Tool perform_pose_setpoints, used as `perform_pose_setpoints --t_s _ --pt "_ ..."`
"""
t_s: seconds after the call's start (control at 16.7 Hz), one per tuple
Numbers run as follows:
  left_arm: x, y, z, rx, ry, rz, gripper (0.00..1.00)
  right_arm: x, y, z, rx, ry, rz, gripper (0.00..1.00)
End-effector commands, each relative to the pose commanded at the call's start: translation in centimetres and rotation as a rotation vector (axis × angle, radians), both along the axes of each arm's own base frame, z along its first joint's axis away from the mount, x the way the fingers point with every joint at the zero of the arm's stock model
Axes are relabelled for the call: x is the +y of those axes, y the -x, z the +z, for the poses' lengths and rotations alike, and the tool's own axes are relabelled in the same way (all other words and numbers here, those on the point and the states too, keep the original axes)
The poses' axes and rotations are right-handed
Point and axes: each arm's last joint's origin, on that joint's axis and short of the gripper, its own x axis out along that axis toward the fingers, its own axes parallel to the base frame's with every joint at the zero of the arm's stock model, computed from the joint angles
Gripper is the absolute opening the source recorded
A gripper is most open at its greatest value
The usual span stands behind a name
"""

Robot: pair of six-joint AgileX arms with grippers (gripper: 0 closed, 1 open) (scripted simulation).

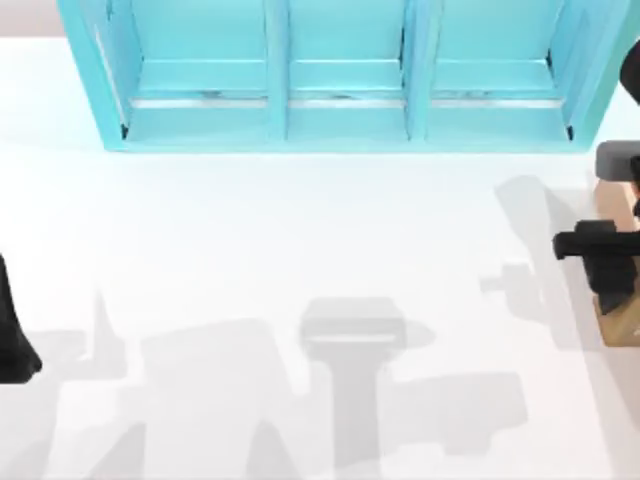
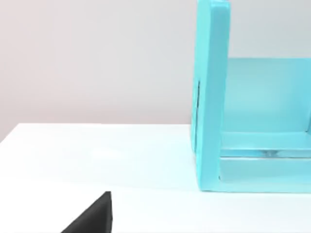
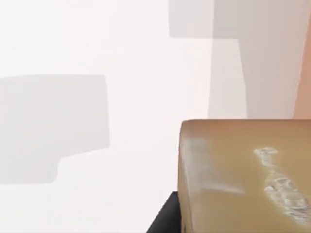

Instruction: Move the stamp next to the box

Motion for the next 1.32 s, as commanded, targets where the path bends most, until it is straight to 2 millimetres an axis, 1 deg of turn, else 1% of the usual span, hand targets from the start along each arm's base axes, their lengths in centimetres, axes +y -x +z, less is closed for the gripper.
perform_pose_setpoints --t_s 0.24,0.48,1.26,1.32 --pt "0.0 0.0 0.0 0.0 0.0 0.0 1.0 -0.1 0.2 -2.3 0.002 0.001 0.0 0.0" --pt "0.0 0.0 0.0 0.0 0.0 0.0 1.0 -0.1 0.2 -2.5 0.003 0.001 0.0 0.0" --pt "0.0 0.0 0.0 0.0 0.0 0.0 1.0 -0.1 0.2 -2.5 0.003 0.001 0.0 0.98" --pt "0.0 0.0 0.0 0.0 0.0 0.0 1.0 -0.1 0.2 -2.5 0.003 0.001 0.0 1.0"
